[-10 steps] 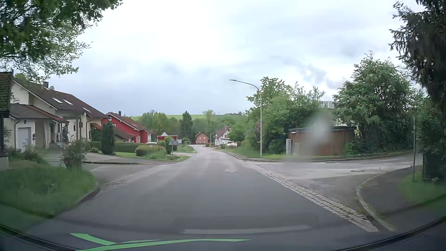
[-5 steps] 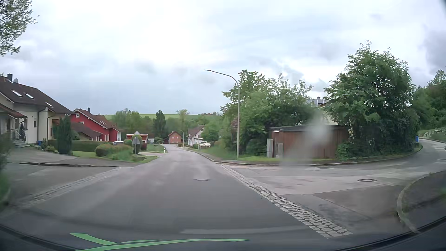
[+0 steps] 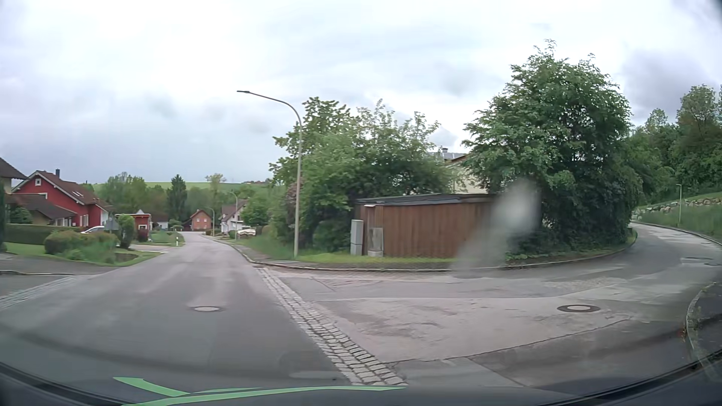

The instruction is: Follow the waypoints while adhering to traffic rules and regulations

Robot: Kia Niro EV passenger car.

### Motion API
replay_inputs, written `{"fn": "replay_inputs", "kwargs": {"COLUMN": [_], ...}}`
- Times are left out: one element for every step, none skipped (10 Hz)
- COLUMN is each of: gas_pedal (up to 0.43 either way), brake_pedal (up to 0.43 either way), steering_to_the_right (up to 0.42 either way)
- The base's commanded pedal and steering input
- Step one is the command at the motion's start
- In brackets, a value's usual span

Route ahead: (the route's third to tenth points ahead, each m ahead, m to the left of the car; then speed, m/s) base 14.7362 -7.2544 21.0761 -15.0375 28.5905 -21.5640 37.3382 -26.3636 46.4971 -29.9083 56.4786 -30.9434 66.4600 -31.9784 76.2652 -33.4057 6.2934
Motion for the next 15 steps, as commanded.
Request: {"fn": "replay_inputs", "kwargs": {"gas_pedal": [0.0, 0.0, 0.0, 0.0, 0.0, 0.0, 0.0, 0.0, 0.0, 0.0, 0.079, 0.118, 0.157, 0.169, 0.177], "brake_pedal": [0.226, 0.195, 0.152, 0.0, 0.0, 0.0, 0.0, 0.0, 0.0, 0.0, 0.0, 0.0, 0.0, 0.0, 0.0], "steering_to_the_right": [0.322, 0.353, 0.373, 0.381, 0.381, 0.379, 0.379, 0.381, 0.378, 0.368, 0.354, 0.343, 0.329, 0.32, 0.312]}}
